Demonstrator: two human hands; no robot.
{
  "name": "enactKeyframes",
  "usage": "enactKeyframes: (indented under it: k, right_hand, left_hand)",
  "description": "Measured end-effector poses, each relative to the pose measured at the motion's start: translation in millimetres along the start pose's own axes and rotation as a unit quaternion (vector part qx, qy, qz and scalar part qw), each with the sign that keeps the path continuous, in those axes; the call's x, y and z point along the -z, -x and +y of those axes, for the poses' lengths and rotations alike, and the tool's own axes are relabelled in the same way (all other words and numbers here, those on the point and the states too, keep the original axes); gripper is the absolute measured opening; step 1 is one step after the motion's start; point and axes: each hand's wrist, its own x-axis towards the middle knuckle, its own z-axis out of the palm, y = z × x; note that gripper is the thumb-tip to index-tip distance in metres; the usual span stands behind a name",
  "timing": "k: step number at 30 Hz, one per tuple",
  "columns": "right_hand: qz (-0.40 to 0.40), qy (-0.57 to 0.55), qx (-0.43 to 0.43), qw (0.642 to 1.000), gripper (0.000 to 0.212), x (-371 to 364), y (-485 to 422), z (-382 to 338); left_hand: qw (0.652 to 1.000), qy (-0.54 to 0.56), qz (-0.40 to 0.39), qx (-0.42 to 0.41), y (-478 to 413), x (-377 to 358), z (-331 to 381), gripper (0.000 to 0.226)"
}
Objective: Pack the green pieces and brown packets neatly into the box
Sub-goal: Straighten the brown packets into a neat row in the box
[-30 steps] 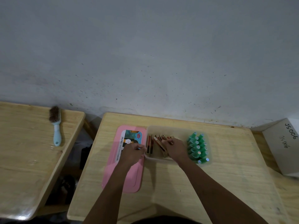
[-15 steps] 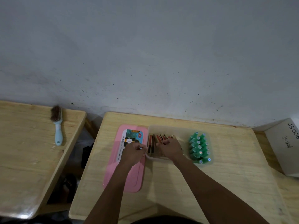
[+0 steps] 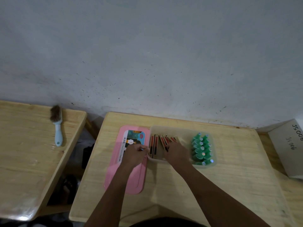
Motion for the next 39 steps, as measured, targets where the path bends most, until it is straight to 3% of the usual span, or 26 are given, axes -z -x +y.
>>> enactKeyframes:
  k: [5, 10, 15, 17, 20, 27, 31, 37, 39]
  right_hand:
    - [-0.014, 0.011, -0.008, 1.000, 0.017, -3, -4, -12]
    - [-0.053, -0.062, -0.020, 0.996, 0.013, -7, -3, -22]
    - [-0.127, -0.121, 0.050, 0.983, 0.013, -1, -9, -6]
    - [-0.068, -0.122, 0.039, 0.989, 0.017, 5, -7, 6]
    - [0.074, -0.021, 0.013, 0.997, 0.020, 9, -1, 22]
    - [0.043, 0.044, -0.014, 0.998, 0.023, 8, -7, 38]
    - [0.005, 0.008, -0.005, 1.000, 0.021, 9, -8, 41]
    - [-0.044, -0.162, -0.005, 0.986, 0.026, 11, -13, 40]
    - [-0.049, -0.191, 0.003, 0.980, 0.036, 11, -15, 38]
  left_hand:
    - [1.000, -0.005, 0.001, 0.002, 1, 0, 2, 0.022]
    - [1.000, -0.013, 0.008, -0.008, 2, -1, 2, 0.023]
    - [1.000, 0.014, 0.001, 0.002, -1, 0, 0, 0.021]
    - [1.000, 0.024, -0.003, 0.004, -2, 0, -2, 0.020]
    - [1.000, 0.023, -0.006, 0.001, -2, 1, -2, 0.022]
    - [1.000, 0.026, -0.009, -0.004, 1, 0, 2, 0.023]
    - [1.000, 0.023, -0.006, -0.008, 2, -1, 2, 0.023]
    - [1.000, 0.025, -0.005, -0.011, 2, -1, 0, 0.024]
    - [1.000, 0.023, -0.004, -0.011, 3, -1, 1, 0.023]
